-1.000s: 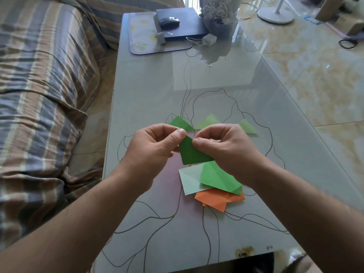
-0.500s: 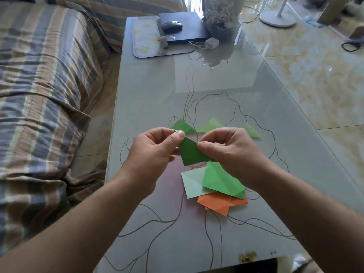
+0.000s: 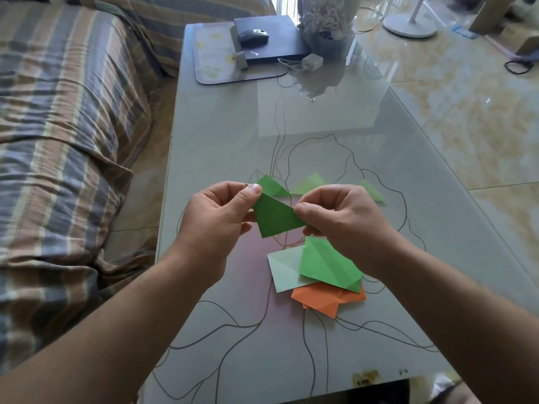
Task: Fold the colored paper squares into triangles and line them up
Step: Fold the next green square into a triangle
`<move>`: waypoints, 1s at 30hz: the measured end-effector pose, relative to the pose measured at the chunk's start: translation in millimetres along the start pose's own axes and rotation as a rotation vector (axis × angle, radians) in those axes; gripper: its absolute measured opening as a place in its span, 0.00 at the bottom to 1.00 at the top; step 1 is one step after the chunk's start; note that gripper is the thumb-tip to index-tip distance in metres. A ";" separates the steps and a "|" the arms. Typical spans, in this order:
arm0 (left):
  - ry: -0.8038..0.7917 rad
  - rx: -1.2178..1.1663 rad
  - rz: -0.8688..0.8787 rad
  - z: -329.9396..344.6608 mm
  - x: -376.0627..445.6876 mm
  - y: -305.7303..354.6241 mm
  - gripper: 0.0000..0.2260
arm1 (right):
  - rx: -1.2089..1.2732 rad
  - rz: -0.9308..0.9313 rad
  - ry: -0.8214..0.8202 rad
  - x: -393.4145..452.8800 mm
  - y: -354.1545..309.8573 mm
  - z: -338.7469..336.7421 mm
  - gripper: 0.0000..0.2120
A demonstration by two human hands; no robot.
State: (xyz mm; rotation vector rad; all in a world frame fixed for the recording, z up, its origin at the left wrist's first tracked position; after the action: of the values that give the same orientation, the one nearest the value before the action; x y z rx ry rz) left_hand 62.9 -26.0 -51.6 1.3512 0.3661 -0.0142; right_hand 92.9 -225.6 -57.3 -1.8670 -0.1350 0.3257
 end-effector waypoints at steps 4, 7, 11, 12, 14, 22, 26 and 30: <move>0.001 -0.006 0.002 -1.0 1.4 1.5 0.06 | -0.017 0.008 0.004 -0.9 -1.4 0.6 0.06; 0.014 -0.029 0.000 -3.4 3.1 1.8 0.06 | -0.012 0.007 -0.014 -1.7 -2.3 0.6 0.05; 0.036 -0.034 0.010 -5.4 5.0 4.2 0.05 | -0.024 0.004 -0.032 -1.6 -3.7 -0.5 0.06; 0.041 -0.037 0.009 -5.8 4.7 4.2 0.05 | -0.028 0.007 -0.042 -1.7 -3.7 -0.1 0.06; 0.041 -0.038 0.007 -5.3 4.0 4.1 0.05 | -0.042 0.006 -0.048 -1.9 -3.4 0.1 0.06; 0.085 -0.060 -0.011 -6.6 6.4 4.3 0.06 | -0.034 0.010 -0.022 -2.0 -5.6 -1.1 0.08; 0.097 -0.061 -0.021 -7.4 6.8 3.1 0.07 | -0.032 0.023 0.001 -1.4 -5.8 -2.7 0.08; 0.082 -0.057 -0.024 -7.8 6.0 2.7 0.09 | -0.020 0.069 0.005 -1.9 -9.3 -2.3 0.08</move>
State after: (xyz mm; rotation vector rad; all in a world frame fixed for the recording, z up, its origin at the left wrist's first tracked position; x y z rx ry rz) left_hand 67.2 -16.8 -52.0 1.2933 0.4490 0.0315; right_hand 92.4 -225.2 -47.5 -1.8949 -0.0708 0.3689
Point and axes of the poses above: each hand's wrist, its own x-axis towards the middle knuckle, its own z-axis out of the palm, y = z × x, the point moved 1 cm from there along x, towards the middle knuckle, and after that the axes turned 8 degrees about -x, right-handed, at the moved point
